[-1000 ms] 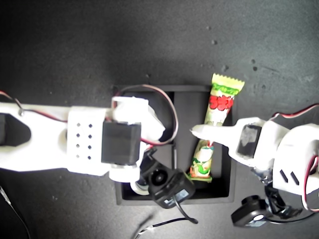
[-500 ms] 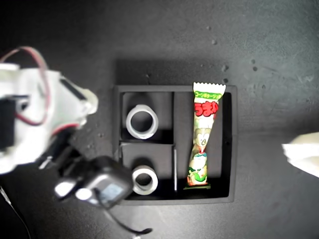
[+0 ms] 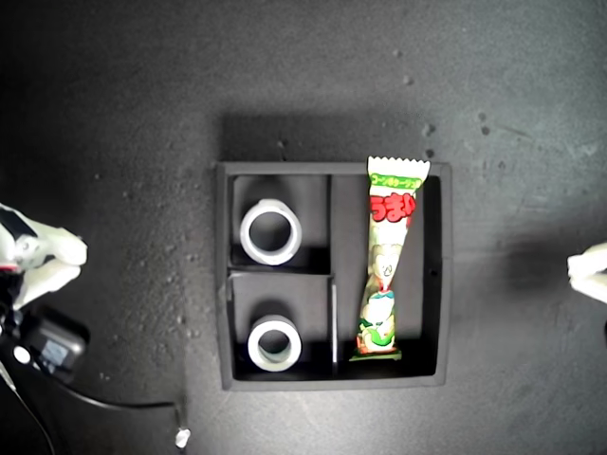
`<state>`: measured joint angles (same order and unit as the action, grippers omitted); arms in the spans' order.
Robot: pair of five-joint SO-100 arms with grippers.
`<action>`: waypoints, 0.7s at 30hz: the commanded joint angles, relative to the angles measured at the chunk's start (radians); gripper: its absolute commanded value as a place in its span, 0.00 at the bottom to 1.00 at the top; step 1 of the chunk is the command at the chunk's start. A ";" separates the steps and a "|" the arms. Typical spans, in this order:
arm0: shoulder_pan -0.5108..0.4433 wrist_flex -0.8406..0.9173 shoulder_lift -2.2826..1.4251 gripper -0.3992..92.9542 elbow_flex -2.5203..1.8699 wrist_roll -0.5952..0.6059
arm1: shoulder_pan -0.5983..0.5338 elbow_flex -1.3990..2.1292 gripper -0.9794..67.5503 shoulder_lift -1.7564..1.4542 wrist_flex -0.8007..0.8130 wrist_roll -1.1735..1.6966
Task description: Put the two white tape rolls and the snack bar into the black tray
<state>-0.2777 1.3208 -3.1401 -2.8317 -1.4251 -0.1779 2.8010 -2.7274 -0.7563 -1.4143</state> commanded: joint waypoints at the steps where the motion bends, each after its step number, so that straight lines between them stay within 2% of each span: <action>1: -0.028 0.031 -0.221 0.00 -0.120 -0.051 | 0.034 0.222 0.01 -0.172 0.086 0.015; 2: -0.031 0.031 -0.229 0.00 -0.141 -0.054 | 0.040 0.281 0.01 -0.258 0.084 0.017; 4: -0.037 0.026 -0.244 0.00 -0.181 -0.063 | 0.051 0.324 0.01 -0.380 -0.018 0.026; 8: -0.038 0.023 -0.244 0.00 -0.249 -0.075 | 0.075 0.324 0.01 -0.390 -0.067 -0.008; 15: -0.023 -0.028 -0.244 0.01 -0.307 -0.020 | 0.103 0.324 0.02 -0.390 -0.193 -0.049; 19: 0.005 0.032 -0.244 0.02 -0.307 -0.103 | 0.112 0.324 0.01 -0.390 -0.218 -0.061; 21: 0.006 0.040 -0.244 0.02 -0.307 -0.067 | 0.101 0.324 0.01 -0.390 -0.250 -0.118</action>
<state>-0.2899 1.3330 -3.3364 -3.0818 -1.5033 -0.0675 3.1124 -3.1094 -0.9725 -1.4834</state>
